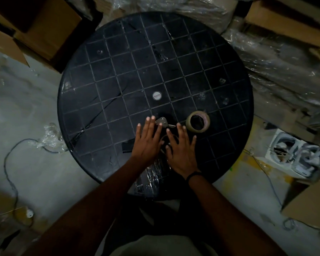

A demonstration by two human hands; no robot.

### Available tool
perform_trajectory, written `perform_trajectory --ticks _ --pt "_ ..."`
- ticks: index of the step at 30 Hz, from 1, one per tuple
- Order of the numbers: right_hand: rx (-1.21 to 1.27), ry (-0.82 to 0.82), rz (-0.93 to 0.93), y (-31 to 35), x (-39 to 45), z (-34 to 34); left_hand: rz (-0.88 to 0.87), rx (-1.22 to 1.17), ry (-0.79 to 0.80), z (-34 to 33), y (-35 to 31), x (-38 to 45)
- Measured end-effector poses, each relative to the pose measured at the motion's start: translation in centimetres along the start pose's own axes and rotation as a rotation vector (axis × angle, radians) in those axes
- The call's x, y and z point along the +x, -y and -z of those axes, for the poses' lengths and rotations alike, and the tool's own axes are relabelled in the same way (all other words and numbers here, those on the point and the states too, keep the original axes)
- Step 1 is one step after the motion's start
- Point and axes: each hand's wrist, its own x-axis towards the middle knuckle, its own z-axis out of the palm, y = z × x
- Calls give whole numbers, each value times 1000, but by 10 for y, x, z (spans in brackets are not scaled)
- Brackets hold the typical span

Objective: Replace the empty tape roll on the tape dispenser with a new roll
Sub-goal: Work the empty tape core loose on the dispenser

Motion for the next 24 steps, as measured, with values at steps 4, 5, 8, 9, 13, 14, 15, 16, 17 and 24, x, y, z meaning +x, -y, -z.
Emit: perform_trajectory --ticks 4,5,8,9,13,14,15,16,17,24 --pt "-70 13 -143 -5 18 2 90 -129 45 -1 -7 13" --pt "-96 28 -173 -6 21 2 118 -180 45 -2 -11 14" --pt "-184 71 -161 -11 28 1 145 -158 33 -8 -18 15" --pt "-217 85 -127 -13 29 1 141 -134 29 -10 -18 15" --pt "-332 89 -36 -17 33 2 101 -104 8 -14 -16 16" --pt "-327 73 -28 -18 35 3 96 -107 6 -13 -16 16" --pt "-317 58 -24 -18 37 4 99 -114 7 -11 -17 17" --pt "-317 50 -17 -17 39 6 109 -121 8 -10 -19 17" --pt "-334 48 -1 -16 42 7 116 -121 5 -10 -21 17" --pt "-420 57 235 -4 59 18 158 -141 44 -7 -28 20"
